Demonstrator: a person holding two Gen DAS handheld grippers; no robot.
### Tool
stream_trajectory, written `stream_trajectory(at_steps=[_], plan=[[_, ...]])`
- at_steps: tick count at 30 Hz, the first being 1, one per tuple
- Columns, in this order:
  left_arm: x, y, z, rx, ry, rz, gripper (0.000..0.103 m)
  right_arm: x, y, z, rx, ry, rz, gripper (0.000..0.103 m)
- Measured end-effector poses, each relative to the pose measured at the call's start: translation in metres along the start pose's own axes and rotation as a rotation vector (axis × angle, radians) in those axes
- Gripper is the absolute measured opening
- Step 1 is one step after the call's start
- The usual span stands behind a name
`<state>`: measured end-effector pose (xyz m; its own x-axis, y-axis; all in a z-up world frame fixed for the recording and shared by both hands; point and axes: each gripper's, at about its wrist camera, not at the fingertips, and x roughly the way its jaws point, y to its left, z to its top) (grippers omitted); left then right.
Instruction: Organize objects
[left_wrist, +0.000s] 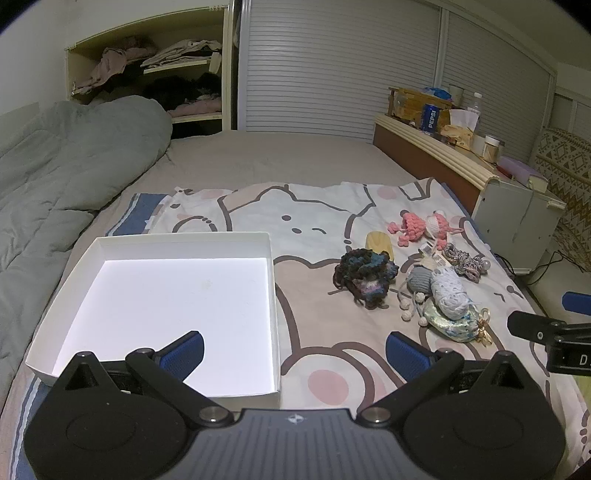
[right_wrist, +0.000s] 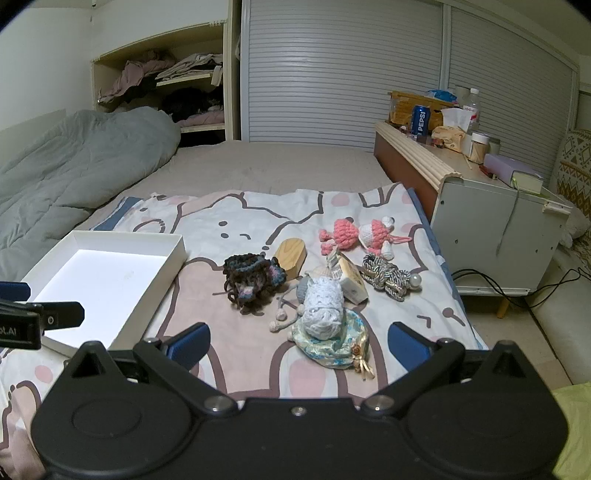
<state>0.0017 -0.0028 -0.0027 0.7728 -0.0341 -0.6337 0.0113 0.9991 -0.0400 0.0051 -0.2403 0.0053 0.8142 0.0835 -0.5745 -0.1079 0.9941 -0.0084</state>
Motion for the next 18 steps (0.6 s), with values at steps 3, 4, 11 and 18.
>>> stream_trajectory(at_steps=[3, 4, 11, 18], plan=[[0.0, -0.0001, -0.0001, -0.001, 0.001, -0.001, 0.103, 0.0004, 0.0, -0.0002, 0.0, 0.0, -0.001, 0.103], [-0.0001, 0.0, -0.0003, -0.001, 0.001, -0.001, 0.103, 0.0005, 0.0, -0.0003, 0.0, 0.001, -0.001, 0.103], [0.0002, 0.0001, -0.0015, -0.006, 0.004, 0.0, 0.103, 0.0006, 0.0003, -0.0004, -0.001, 0.001, -0.001, 0.103], [0.0007, 0.002, -0.0017, -0.003, 0.005, -0.013, 0.103, 0.0018, -0.0018, 0.0012, -0.001, 0.002, -0.003, 0.103]])
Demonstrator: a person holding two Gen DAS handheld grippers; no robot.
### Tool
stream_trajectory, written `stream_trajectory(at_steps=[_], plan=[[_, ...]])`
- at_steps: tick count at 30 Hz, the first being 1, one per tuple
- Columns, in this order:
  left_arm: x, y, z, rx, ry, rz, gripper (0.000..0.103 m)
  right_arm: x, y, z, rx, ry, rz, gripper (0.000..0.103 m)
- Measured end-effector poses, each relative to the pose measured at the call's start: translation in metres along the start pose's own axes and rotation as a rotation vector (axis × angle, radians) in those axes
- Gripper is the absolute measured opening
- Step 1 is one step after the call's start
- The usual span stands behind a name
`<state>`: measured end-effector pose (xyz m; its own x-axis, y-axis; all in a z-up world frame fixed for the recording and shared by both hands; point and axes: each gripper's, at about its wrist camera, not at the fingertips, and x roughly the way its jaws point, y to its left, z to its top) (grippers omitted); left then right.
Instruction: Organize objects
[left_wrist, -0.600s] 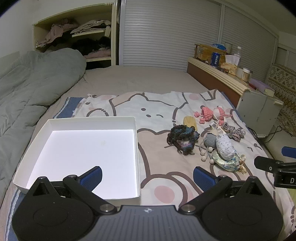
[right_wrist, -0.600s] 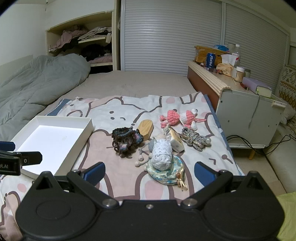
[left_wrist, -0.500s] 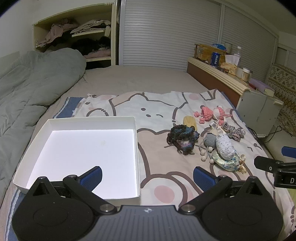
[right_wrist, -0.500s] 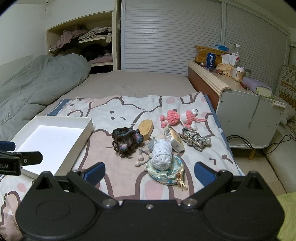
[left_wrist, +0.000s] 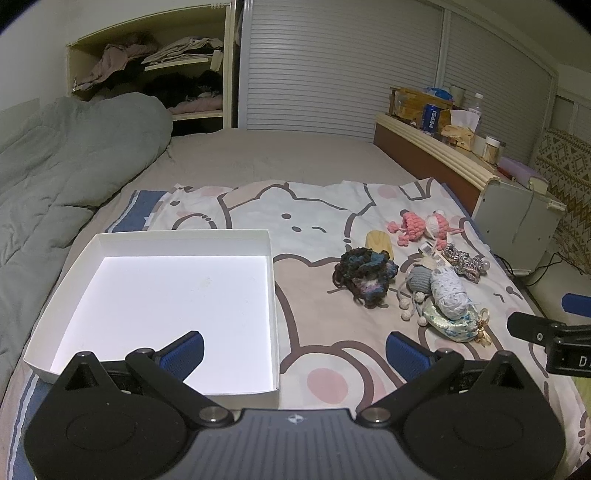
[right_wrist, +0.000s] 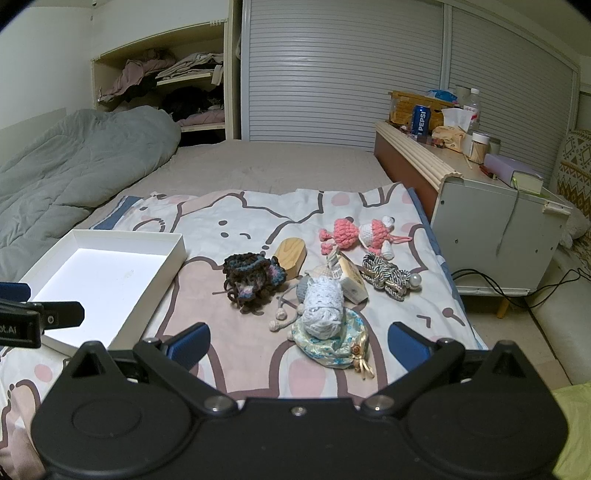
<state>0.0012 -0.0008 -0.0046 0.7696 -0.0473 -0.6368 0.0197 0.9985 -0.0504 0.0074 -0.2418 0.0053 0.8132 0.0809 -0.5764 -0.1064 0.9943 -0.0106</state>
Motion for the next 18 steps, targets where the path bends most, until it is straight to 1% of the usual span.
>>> stream_trajectory(at_steps=[18], plan=[[-0.0009, 0.0001, -0.0008, -0.004, 0.0, -0.002, 0.103, 0.0003, 0.0044, -0.0034, -0.002, 0.001, 0.0, 0.103]])
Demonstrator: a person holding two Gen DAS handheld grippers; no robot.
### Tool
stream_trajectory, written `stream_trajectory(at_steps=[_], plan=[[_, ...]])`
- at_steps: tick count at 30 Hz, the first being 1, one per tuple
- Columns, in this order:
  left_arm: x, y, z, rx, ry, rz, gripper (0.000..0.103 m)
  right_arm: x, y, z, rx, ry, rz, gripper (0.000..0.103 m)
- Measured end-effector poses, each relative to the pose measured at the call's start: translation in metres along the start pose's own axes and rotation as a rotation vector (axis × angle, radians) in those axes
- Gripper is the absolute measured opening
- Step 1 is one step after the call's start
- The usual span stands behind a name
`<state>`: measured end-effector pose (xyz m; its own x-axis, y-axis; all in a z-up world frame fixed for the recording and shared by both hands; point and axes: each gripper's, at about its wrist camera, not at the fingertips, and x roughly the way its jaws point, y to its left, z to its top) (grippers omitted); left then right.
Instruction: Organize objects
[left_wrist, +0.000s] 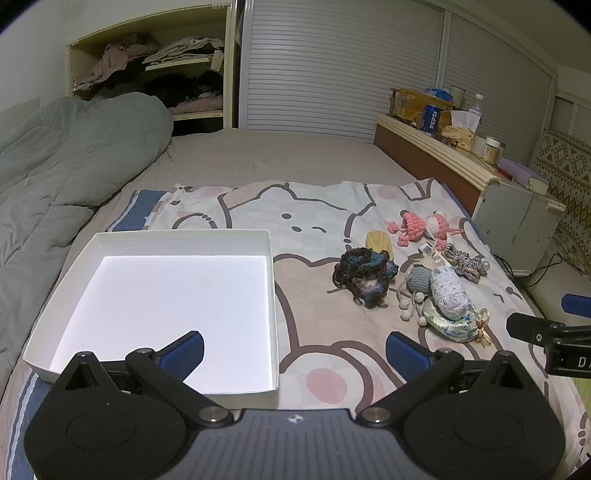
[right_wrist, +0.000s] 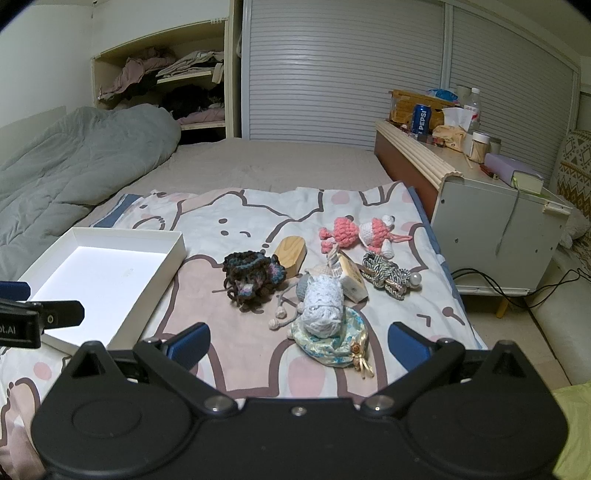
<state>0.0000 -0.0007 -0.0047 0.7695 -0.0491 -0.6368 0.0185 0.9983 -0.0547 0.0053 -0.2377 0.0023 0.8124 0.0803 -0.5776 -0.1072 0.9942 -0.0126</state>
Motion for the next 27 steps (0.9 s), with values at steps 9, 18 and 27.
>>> stream_trajectory(at_steps=[9, 18, 27], plan=[[0.0008, 0.0005, 0.0008, 0.005, 0.007, 0.006, 0.103, 0.0004, 0.0007, -0.0012, 0.0, 0.001, -0.001, 0.103], [0.001, 0.0009, 0.0007, 0.009, 0.008, 0.001, 0.103, 0.001, -0.0003, -0.0009, -0.001, 0.001, -0.002, 0.103], [0.001, 0.0009, 0.0008, 0.02, 0.009, -0.01, 0.103, 0.001, -0.0001, -0.0015, -0.002, 0.002, -0.002, 0.103]])
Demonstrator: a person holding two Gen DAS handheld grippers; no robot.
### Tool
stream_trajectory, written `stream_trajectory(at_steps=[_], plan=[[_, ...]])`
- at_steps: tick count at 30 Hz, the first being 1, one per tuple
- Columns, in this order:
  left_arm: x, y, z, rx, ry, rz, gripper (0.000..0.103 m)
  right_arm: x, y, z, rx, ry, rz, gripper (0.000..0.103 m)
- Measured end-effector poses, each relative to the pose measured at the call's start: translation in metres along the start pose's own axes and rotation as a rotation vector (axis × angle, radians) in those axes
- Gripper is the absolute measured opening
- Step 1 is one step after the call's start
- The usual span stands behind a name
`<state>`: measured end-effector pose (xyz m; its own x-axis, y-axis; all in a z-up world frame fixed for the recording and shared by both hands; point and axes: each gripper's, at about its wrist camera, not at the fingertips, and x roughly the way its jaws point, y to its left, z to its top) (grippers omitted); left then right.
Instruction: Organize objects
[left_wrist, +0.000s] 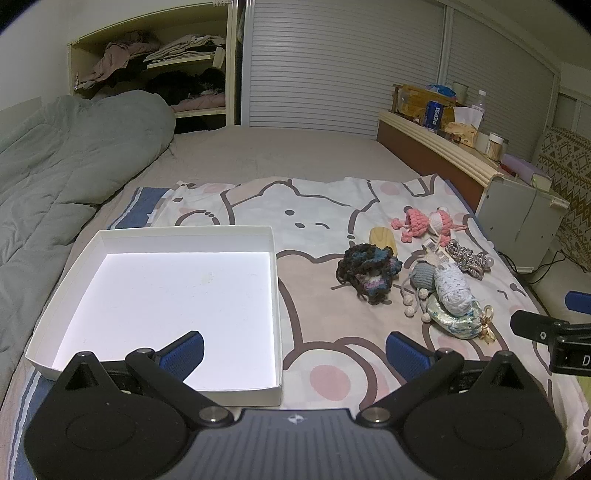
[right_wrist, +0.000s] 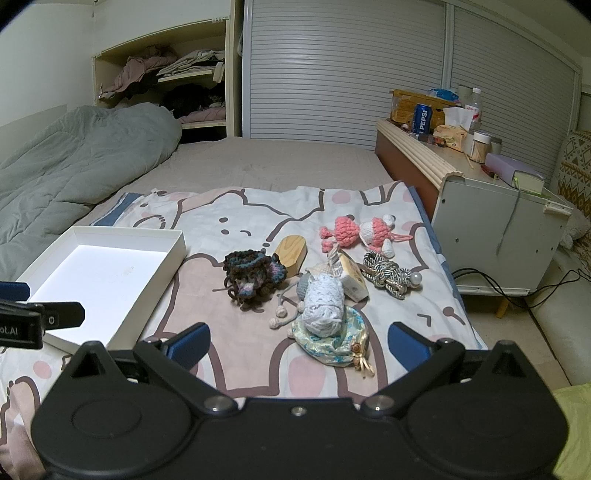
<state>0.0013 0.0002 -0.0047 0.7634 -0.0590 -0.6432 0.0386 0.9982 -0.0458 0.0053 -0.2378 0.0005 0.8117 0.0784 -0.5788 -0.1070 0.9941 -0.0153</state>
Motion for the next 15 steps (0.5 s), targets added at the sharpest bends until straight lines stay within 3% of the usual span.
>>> stream_trajectory(at_steps=[15], plan=[[-0.0023, -0.0004, -0.0035, 0.014, -0.02, -0.002, 0.103, 0.0007, 0.0019, -0.0013, 0.003, -0.004, 0.001, 0.103]])
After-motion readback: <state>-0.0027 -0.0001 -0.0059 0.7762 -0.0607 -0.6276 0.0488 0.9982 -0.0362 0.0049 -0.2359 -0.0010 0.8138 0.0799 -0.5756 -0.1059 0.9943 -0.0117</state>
